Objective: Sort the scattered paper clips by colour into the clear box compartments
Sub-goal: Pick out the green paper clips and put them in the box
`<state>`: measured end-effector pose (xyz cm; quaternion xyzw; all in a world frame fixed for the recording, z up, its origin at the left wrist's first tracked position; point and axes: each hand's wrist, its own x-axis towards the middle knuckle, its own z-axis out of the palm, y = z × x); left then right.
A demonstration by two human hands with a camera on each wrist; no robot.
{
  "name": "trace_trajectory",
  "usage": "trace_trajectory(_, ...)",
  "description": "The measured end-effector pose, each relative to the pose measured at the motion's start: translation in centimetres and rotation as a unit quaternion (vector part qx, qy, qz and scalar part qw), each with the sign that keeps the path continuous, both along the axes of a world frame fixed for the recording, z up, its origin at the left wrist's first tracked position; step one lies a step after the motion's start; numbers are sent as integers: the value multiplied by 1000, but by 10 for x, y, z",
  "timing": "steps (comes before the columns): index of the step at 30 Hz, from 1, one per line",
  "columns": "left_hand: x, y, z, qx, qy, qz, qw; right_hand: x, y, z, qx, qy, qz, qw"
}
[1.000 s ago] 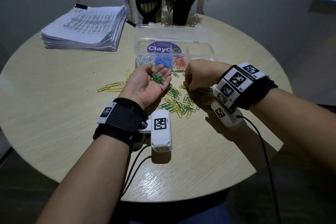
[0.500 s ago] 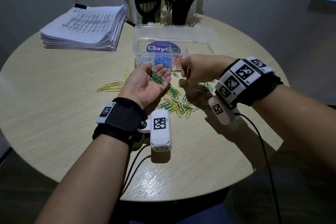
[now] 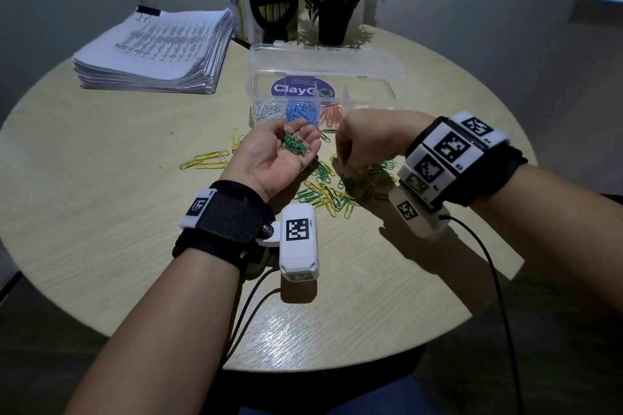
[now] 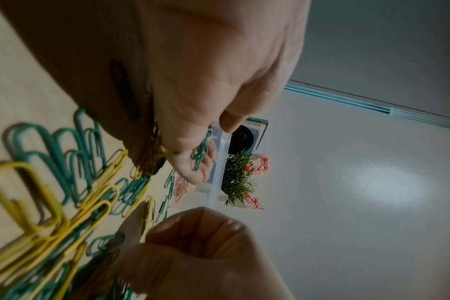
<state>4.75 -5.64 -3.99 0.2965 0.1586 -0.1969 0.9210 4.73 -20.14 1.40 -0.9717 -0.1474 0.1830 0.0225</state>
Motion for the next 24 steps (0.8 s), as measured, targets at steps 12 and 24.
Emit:
trace_trajectory(12, 1, 1, 0, 3, 2, 11, 1000, -2, -8, -2, -13, -12, 25, 1000)
trace_trajectory(24, 6, 11, 1, -20, -2, 41, 999, 1, -6, -11, -4, 5, 27, 1000)
